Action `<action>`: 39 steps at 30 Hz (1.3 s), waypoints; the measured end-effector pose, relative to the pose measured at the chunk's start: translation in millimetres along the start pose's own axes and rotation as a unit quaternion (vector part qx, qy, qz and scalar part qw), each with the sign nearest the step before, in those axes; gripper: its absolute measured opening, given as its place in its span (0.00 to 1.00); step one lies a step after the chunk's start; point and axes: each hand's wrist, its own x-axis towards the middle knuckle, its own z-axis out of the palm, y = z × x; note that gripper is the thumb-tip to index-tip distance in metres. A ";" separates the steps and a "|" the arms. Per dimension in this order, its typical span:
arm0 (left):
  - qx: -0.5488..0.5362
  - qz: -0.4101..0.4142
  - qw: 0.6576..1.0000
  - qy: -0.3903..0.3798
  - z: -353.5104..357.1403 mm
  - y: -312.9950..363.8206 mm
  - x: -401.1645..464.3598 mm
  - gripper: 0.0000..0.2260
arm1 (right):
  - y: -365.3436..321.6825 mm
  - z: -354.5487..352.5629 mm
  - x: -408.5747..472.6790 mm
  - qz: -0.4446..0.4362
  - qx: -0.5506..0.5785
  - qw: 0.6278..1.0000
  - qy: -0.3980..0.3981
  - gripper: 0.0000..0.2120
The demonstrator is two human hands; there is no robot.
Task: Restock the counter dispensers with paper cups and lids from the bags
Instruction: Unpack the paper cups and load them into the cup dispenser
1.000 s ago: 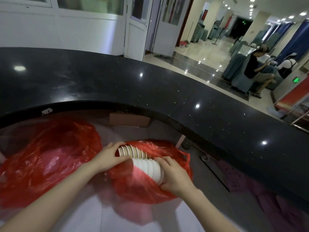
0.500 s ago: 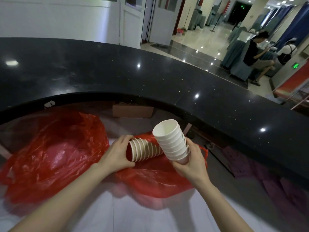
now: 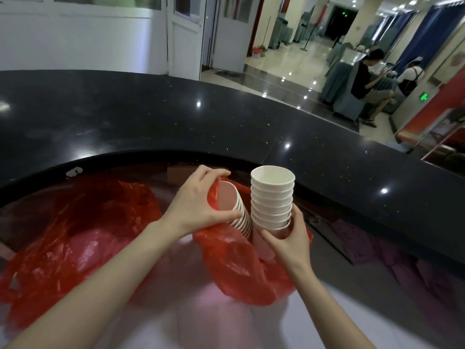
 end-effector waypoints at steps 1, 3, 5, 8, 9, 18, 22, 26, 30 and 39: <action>-0.052 -0.001 0.998 0.043 8.0 2.8 -0.6 0.36 | -0.1 -2.0 -1.3 0.010 0.011 1.000 0.010 0.37; -0.125 -0.009 0.986 0.113 25.2 10.1 -4.7 0.34 | 1.7 -7.5 -4.1 0.025 0.026 0.999 0.022 0.36; -0.150 -0.020 0.980 0.126 41.8 14.6 -11.7 0.33 | 7.2 -13.3 -7.2 0.037 0.029 0.998 0.037 0.36; -0.166 -0.019 0.984 0.063 60.1 12.0 -21.5 0.38 | 14.3 -22.9 -10.2 0.054 0.025 0.996 0.060 0.38; -0.170 -0.013 0.985 0.032 64.8 8.1 -23.4 0.42 | 15.8 -26.6 -10.6 0.056 0.020 0.996 0.067 0.38; -0.088 -0.027 0.989 -0.119 91.9 -22.5 -25.9 0.48 | 26.6 -37.6 -13.2 0.050 0.014 0.997 0.052 0.37; -0.138 -0.039 0.990 0.015 70.0 -7.8 -6.9 0.44 | 31.2 -43.7 -10.6 0.038 -0.002 0.998 0.046 0.41; -0.125 0.002 0.991 0.042 53.8 13.3 5.9 0.42 | 36.7 -39.3 -9.5 0.044 0.003 0.999 0.029 0.48; -0.160 -0.027 0.987 -0.006 68.5 3.5 -5.3 0.44 | 45.5 -31.3 -14.4 0.069 0.004 0.996 0.058 0.51; -0.189 -0.170 0.946 -0.200 111.7 -31.1 -50.3 0.29 | 55.5 -32.2 -17.8 0.090 0.005 0.994 0.069 0.49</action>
